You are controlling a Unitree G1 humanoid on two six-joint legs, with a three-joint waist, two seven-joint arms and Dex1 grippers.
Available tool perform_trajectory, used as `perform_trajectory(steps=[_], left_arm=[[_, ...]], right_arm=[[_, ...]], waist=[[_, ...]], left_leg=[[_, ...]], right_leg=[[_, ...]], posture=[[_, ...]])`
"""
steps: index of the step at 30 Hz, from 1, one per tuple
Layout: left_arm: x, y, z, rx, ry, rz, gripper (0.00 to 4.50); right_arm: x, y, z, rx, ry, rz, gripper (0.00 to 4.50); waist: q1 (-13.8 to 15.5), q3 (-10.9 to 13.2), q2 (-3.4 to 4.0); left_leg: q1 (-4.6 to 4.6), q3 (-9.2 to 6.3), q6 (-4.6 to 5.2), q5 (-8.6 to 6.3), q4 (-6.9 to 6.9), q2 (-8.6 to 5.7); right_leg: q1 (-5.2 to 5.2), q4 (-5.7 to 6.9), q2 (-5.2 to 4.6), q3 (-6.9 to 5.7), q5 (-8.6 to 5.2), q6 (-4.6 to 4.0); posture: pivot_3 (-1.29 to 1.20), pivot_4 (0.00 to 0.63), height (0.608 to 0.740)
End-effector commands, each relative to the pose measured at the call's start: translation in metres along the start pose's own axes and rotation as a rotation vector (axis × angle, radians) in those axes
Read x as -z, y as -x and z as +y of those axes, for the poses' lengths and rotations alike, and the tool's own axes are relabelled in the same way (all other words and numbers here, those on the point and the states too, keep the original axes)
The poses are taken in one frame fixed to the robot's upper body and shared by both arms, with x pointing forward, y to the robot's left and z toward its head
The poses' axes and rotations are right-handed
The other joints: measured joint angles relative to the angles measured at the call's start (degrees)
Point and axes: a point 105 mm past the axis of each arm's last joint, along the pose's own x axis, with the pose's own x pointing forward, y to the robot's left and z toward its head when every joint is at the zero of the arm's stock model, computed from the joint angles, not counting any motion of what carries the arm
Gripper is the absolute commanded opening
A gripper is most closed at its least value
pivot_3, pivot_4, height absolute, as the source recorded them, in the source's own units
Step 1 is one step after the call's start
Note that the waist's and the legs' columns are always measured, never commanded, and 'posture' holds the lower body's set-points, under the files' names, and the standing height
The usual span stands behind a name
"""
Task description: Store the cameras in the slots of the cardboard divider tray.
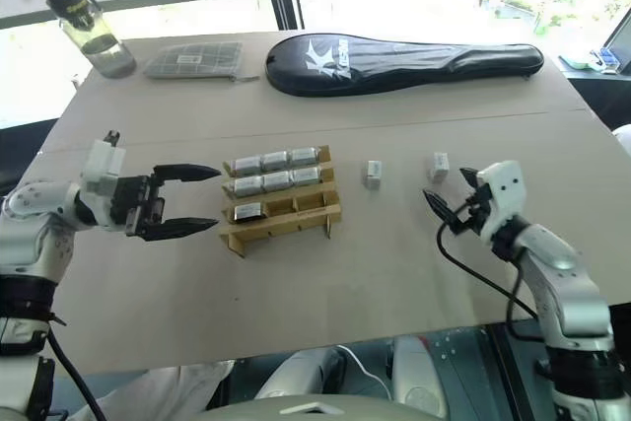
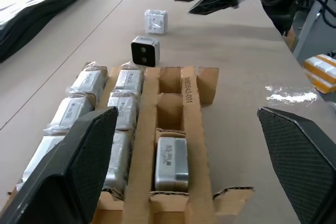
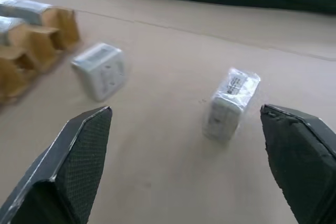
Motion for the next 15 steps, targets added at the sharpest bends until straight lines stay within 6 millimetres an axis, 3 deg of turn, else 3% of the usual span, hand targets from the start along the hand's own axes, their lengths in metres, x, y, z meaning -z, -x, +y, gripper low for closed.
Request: perform_trajectory(steps=[1,10,13,14,15], left_arm=[[-0.026,0.002,-0.002,-0.033,-0.066,-0.008,4.42],[-0.039,0.005,-0.01,-0.037,-0.069,0.037,4.42],[-0.04,0.008,-0.009,-0.042,-0.069,0.043,4.5],[-0.04,0.009,-0.009,-0.043,-0.066,0.044,4.5],[-0.039,0.009,-0.009,-0.043,-0.064,0.046,4.5]], right_arm=[[-0.002,-0.015,-0.003,0.087,-0.004,0.007,4.5],[-0.006,-0.044,-0.011,0.268,-0.124,-0.008,4.5],[-0.007,-0.049,-0.01,0.28,-0.113,-0.011,3.66],[-0.007,-0.05,-0.009,0.273,-0.106,-0.005,3.28],[-0.007,-0.05,-0.009,0.275,-0.101,-0.005,2.63]], waist=[[0.15,0.01,0.03],[-0.37,0.04,0.08],[-0.41,0.08,0.15],[-0.42,0.09,0.16],[-0.4,0.09,0.16]], left_leg=[[0.0,-0.01,0.0,0.0,0.0,0.0],[0.0,0.09,-0.01,0.0,-0.07,0.0],[0.0,0.09,-0.01,0.0,-0.1,0.01],[0.0,0.1,-0.01,0.0,-0.1,0.01],[0.0,0.1,-0.02,-0.01,-0.1,0.01]], right_leg=[[-0.01,0.0,0.0,-0.01,0.0,0.0],[-0.11,-0.01,0.04,-0.05,0.0,0.0],[-0.13,-0.01,0.06,-0.05,0.0,0.0],[-0.14,-0.01,0.06,-0.07,0.0,-0.01],[-0.14,-0.01,0.06,-0.08,0.0,-0.01]], posture=[[0.0,0.15,0.74],[0.0,0.15,0.74],[0.0,0.15,0.74],[0.0,0.15,0.74],[0.0,0.15,0.74]])
